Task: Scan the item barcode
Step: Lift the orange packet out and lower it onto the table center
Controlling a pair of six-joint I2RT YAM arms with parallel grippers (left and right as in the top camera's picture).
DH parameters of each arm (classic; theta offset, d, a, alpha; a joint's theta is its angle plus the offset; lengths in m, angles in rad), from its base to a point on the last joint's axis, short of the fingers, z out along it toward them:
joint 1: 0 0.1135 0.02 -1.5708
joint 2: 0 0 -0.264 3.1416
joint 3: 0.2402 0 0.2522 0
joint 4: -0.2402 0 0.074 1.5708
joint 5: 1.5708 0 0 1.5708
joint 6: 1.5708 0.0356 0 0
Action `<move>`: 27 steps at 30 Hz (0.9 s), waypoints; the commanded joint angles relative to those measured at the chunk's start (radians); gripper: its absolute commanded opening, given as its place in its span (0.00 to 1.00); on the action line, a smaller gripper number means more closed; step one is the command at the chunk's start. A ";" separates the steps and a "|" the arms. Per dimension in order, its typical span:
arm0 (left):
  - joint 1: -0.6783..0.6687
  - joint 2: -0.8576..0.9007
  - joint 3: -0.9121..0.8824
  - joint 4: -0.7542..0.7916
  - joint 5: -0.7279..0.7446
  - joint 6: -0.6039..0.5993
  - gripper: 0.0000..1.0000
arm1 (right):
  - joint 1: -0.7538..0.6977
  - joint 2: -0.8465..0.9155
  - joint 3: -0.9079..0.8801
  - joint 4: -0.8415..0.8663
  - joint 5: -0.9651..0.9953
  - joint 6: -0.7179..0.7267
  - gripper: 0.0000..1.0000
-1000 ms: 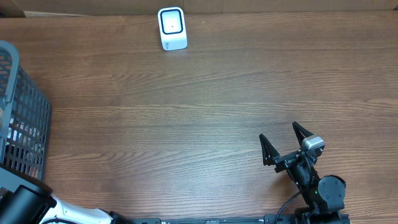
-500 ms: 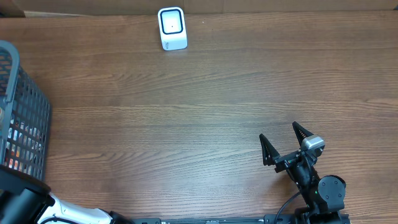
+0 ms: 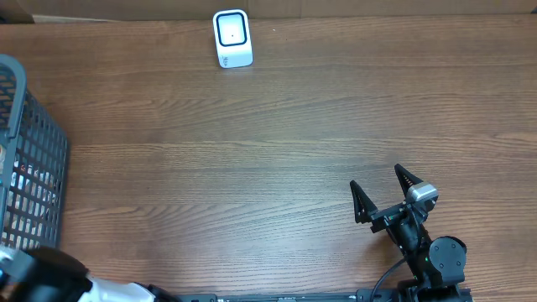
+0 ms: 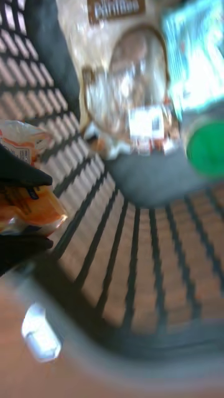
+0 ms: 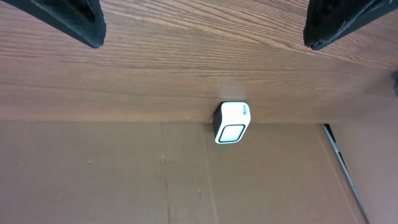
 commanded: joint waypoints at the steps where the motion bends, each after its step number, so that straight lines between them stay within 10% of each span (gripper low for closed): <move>1: -0.021 -0.161 0.034 -0.003 0.125 -0.006 0.04 | -0.003 -0.010 -0.010 0.006 0.003 0.008 1.00; 11: -0.184 -0.373 0.034 -0.050 0.101 0.048 0.04 | -0.003 -0.010 -0.010 0.006 0.003 0.008 1.00; 27: -1.051 -0.328 -0.179 0.009 -0.344 0.113 0.04 | -0.003 -0.010 -0.010 0.006 0.003 0.008 1.00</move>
